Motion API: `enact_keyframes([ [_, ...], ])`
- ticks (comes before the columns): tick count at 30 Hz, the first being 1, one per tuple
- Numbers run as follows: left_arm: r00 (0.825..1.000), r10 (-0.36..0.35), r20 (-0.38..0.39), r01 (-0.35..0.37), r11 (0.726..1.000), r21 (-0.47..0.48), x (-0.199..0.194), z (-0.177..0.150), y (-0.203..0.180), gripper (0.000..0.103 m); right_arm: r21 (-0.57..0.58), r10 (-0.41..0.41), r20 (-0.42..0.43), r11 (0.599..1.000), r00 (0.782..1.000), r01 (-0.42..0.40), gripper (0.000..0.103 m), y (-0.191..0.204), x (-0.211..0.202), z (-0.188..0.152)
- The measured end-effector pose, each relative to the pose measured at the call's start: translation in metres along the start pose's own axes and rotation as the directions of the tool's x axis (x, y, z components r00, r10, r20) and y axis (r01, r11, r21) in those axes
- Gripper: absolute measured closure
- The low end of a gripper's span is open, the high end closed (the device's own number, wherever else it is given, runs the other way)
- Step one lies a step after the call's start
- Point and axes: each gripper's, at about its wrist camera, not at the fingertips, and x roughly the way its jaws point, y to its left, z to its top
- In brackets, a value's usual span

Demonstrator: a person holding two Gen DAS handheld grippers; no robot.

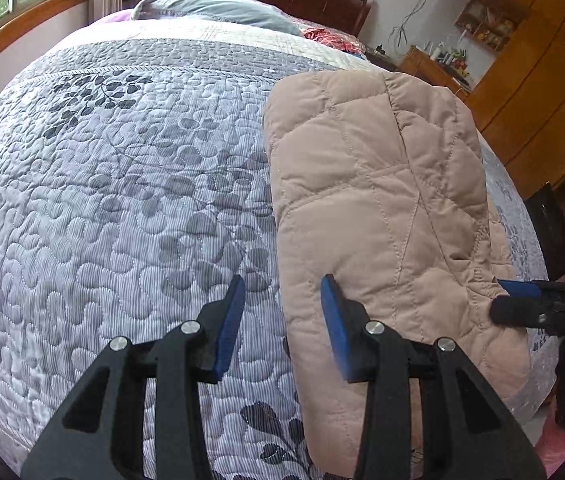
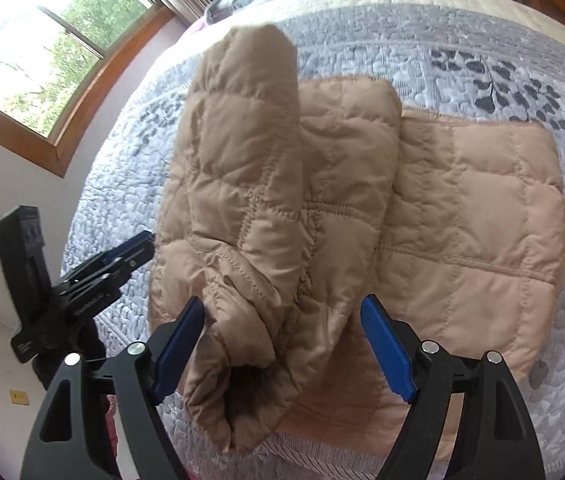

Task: Fold large clothes

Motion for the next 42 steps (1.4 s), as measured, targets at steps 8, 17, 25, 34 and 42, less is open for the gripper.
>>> enact_keyframes([
  [8,1.000,-0.028,0.001,0.028,1.000,-0.013,-0.003,0.001,0.003,0.065,-0.059,0.005,0.041,0.998,0.999,-0.003,0.081,0.013,-0.004,-0.005],
  [17,0.991,-0.115,0.068,0.111,0.992,0.066,-0.033,0.004,-0.037,0.065,-0.147,-0.044,0.241,0.986,0.970,0.081,0.082,0.020,-0.100,-0.031],
  [25,0.988,-0.149,0.037,0.140,0.973,0.181,-0.015,-0.004,-0.096,0.065,0.010,-0.069,0.258,0.998,0.964,0.068,0.082,-0.056,-0.119,-0.055],
  [34,0.996,-0.090,-0.028,0.094,0.961,0.259,0.025,-0.022,-0.122,0.060,0.099,-0.038,0.182,0.995,0.983,0.020,0.080,-0.118,-0.073,-0.071],
  [42,0.997,-0.055,-0.044,0.065,0.959,0.277,0.049,-0.031,-0.118,0.056,0.114,0.003,0.197,0.993,0.980,-0.026,0.076,-0.142,-0.035,-0.086],
])
